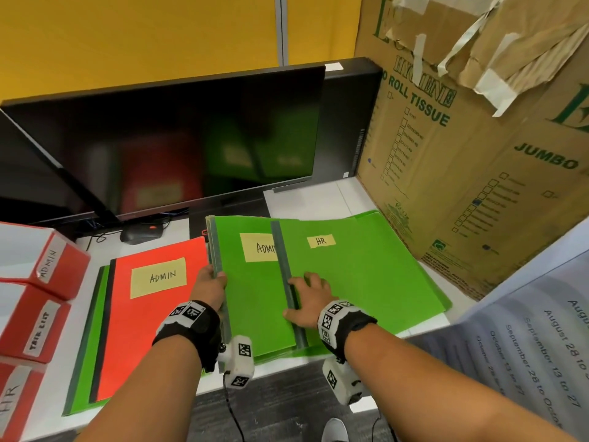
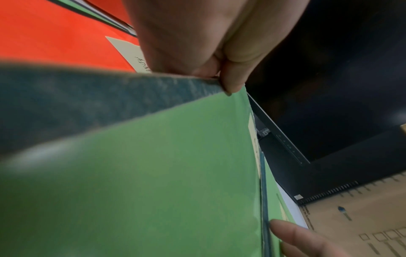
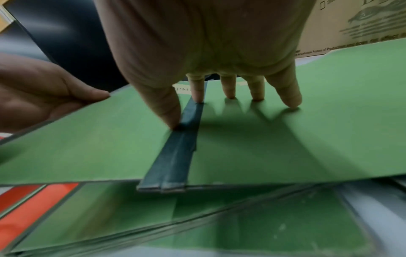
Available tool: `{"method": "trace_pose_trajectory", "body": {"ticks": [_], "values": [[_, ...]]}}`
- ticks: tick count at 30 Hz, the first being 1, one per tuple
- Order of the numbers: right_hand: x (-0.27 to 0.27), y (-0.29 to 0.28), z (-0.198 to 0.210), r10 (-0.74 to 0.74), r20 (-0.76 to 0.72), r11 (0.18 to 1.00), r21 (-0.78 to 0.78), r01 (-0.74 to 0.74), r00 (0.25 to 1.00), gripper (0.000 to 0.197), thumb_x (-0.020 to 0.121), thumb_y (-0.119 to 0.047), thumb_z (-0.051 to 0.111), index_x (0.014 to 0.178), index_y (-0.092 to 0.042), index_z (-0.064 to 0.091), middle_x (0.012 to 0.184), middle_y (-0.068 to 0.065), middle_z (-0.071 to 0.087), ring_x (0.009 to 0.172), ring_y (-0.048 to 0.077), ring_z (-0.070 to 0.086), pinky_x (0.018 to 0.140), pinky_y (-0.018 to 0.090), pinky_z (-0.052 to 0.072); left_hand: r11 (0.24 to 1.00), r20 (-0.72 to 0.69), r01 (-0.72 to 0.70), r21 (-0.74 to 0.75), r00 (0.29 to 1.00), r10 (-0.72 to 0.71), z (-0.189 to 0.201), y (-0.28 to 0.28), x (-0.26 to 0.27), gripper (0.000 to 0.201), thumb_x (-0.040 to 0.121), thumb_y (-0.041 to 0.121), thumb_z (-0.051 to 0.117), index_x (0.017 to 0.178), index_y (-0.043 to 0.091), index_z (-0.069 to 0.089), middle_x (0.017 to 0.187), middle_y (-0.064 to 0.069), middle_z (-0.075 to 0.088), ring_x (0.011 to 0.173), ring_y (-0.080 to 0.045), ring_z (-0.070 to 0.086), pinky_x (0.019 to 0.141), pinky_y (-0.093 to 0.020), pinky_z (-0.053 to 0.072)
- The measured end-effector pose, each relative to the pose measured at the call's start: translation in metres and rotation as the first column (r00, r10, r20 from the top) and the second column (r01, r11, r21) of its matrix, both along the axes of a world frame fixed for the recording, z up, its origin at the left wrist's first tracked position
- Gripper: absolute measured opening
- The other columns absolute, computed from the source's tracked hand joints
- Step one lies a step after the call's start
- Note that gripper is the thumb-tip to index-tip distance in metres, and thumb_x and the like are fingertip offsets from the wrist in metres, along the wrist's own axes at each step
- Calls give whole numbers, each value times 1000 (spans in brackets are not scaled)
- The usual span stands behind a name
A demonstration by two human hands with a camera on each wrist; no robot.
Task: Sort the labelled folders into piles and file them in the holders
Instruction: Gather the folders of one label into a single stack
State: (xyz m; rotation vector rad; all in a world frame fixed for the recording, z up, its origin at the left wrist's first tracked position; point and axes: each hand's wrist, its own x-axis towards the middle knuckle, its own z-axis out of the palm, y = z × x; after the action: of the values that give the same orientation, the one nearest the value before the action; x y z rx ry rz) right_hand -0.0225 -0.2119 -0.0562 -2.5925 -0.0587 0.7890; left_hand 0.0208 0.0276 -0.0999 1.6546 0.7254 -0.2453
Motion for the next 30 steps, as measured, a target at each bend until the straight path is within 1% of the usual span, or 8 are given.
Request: {"method": "trace_pose_trajectory", "body": {"ticks": [2,6,12,15,20,25,28,30], "values": [[1,0,-6,-29,6,999,-26,29,1000,74,80,-29,62,141,-38,22,153,-1,9,141,37,8,110,56,29,1000,24,-16,15,1000,16,6,1,-2,30,85,28,51,115,30,48,105,-17,63,92,-38,63,84,-63,51],[3,-19,-18,-111,-20,984,-145,107,994,80,74,-4,57,139,-35,23,150,1,12,139,41,8,106,57,35,998,25,-18,56,1000,17,16,7,-6,43,89,25,49,132,25,43,119,-18,60,105,-42,60,92,-59,48],[7,-43,-12,-110,-140,943,-327,59,984,82,84,-10,54,149,-33,10,157,8,-6,142,45,-3,117,50,19,980,53,-79,183,996,70,33,16,-16,43,95,19,48,138,15,41,124,-22,56,105,-40,58,92,-48,47],[9,-42,-9,-158,-147,939,-329,102,976,73,86,-9,49,149,-27,16,157,9,-1,143,42,2,117,50,17,967,70,-111,230,993,98,42,19,-21,40,97,16,45,137,12,43,105,-17,57,83,-28,53,77,-39,44],[20,-18,0,-255,56,966,-29,257,965,35,99,-29,30,120,-10,50,134,18,45,114,28,48,103,42,41,957,58,-68,281,997,53,48,33,-30,36,98,19,45,133,12,43,84,-9,53,65,-22,49,60,-30,40],[19,15,13,-313,-150,927,167,336,938,67,91,-38,53,146,-12,25,144,10,41,129,29,45,107,37,39,969,99,-72,236,994,50,49,45,-43,36,95,24,54,127,10,48,93,-11,54,79,-27,52,75,-36,44],[17,26,13,-391,-114,893,191,407,913,65,87,-25,62,141,-11,30,131,10,51,118,28,53,98,31,44,971,115,-83,224,992,58,52,58,-50,37,95,29,54,124,7,50,90,-10,56,78,-27,54,72,-35,45],[18,34,15,-415,-73,890,174,421,907,60,87,-21,61,139,-10,33,128,11,52,115,29,54,88,28,43,959,92,-80,273,994,56,53,73,-53,38,98,27,45,128,4,49,109,-17,60,97,-34,58,86,-39,44]]}}
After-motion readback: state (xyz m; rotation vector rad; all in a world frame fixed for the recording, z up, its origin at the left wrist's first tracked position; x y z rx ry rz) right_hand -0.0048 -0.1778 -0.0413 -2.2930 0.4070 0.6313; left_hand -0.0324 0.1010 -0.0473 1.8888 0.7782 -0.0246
